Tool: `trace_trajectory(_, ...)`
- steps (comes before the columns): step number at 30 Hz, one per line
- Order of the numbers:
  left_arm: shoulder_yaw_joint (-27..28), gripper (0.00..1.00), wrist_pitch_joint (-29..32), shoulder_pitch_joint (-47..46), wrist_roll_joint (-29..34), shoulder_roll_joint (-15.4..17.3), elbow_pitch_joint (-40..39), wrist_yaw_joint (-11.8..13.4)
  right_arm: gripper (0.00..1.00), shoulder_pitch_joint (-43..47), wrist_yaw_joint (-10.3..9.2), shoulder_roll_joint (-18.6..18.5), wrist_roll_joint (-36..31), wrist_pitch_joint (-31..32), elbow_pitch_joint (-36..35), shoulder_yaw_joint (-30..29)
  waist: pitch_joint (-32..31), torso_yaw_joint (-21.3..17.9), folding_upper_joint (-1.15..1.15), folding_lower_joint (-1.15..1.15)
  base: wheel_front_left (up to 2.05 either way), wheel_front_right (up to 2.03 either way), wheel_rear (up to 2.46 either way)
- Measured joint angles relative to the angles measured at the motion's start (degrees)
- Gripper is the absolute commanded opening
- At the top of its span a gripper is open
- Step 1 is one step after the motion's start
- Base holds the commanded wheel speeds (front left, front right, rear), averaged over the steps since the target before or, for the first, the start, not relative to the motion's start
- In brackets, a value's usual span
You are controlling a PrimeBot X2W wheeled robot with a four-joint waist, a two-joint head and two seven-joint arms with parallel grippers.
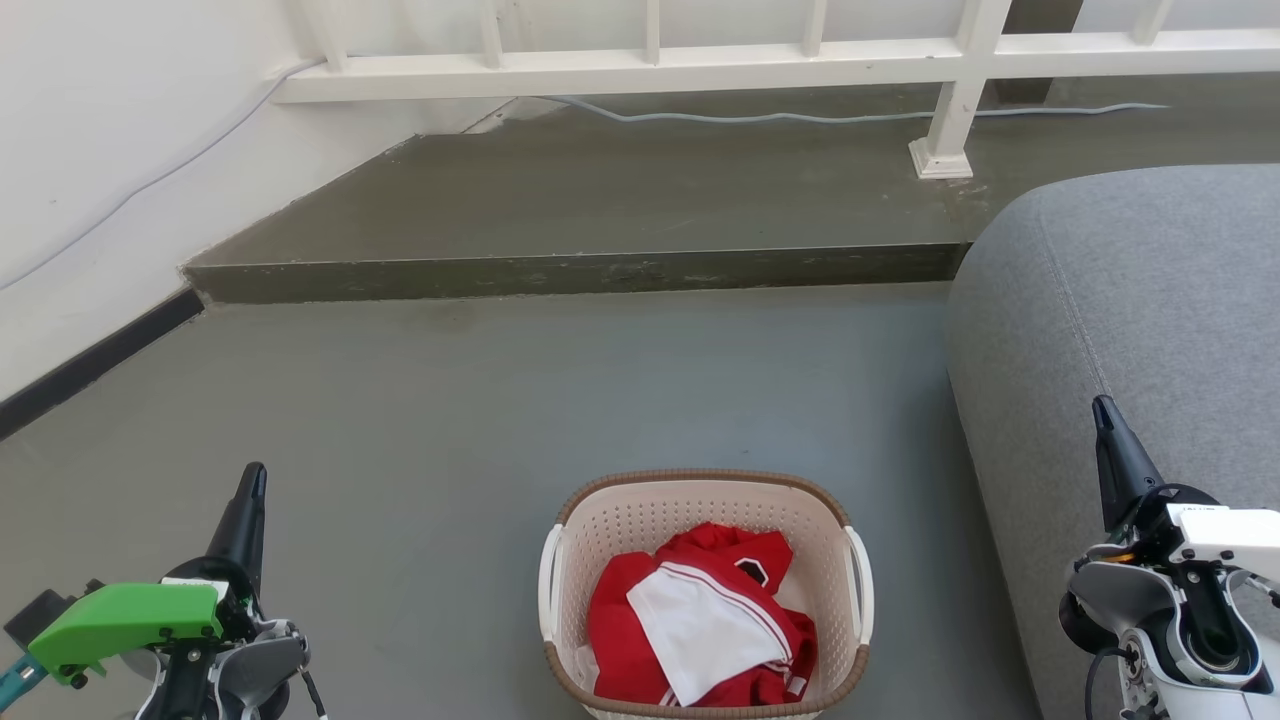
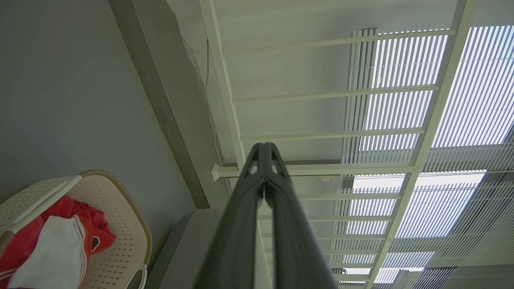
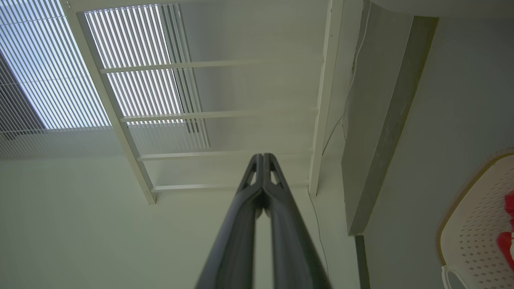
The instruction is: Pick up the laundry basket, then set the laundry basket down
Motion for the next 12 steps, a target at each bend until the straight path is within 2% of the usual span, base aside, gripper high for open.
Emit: trace_trajectory(12,0.0,0.00,0.0,0.0,0.0,0.0,0.0,0.0,0.00,0.0,0.00,0.0,0.0,0.0,0.0,0.0,0.0,0.0,0.00,0.00,0.00,0.00,0.00)
